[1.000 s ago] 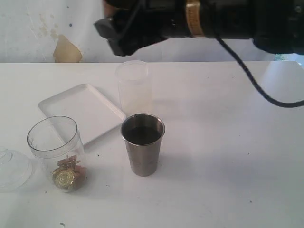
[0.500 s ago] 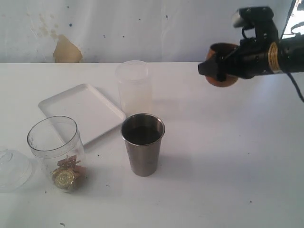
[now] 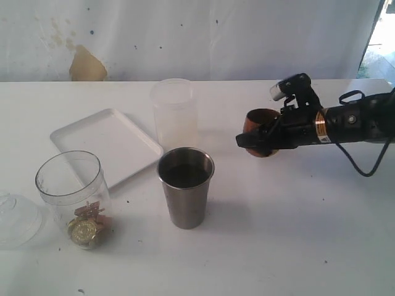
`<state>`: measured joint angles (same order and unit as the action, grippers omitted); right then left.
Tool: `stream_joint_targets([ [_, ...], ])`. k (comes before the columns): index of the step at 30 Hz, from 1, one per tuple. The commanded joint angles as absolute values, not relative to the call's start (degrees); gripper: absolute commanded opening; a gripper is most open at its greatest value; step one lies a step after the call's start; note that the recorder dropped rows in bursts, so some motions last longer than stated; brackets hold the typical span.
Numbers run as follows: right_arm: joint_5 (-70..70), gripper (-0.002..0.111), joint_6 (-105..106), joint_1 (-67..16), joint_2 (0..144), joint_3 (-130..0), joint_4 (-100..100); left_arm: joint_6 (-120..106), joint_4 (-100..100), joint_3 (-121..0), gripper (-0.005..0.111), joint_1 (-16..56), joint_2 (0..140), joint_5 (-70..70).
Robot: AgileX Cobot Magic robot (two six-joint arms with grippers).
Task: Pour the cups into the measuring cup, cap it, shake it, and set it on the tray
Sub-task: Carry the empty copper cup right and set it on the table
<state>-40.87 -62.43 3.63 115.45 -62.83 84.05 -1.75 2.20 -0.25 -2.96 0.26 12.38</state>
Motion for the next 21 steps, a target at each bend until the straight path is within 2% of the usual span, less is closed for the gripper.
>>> stream_joint_targets([
  [1, -44.21, 0.040, -56.57, 3.93, 116.58, -62.86, 75.04, -1.55, 2.21, 0.00, 0.001, -2.67, 0.00, 11.69],
  [4, -41.65, 0.079, -56.16, 3.93, 116.71, -62.86, 72.68, -1.55, 2.21, 0.00, 0.001, -2.67, 0.00, 11.69],
  [6, -40.40, 0.095, -56.03, 3.93, 116.71, -62.97, 71.70, -1.55, 2.21, 0.00, 0.001, -2.67, 0.00, 11.69],
  [8, -40.40, 0.105, -55.58, 3.93, 116.71, -63.23, 73.37, -1.55, 2.21, 0.00, 0.001, -2.67, 0.00, 11.69],
  [21, -41.07, 0.105, -59.11, 3.46, 112.72, -63.33, 72.47, -1.55, 2.21, 0.00, 0.001, -2.67, 0.00, 11.69],
])
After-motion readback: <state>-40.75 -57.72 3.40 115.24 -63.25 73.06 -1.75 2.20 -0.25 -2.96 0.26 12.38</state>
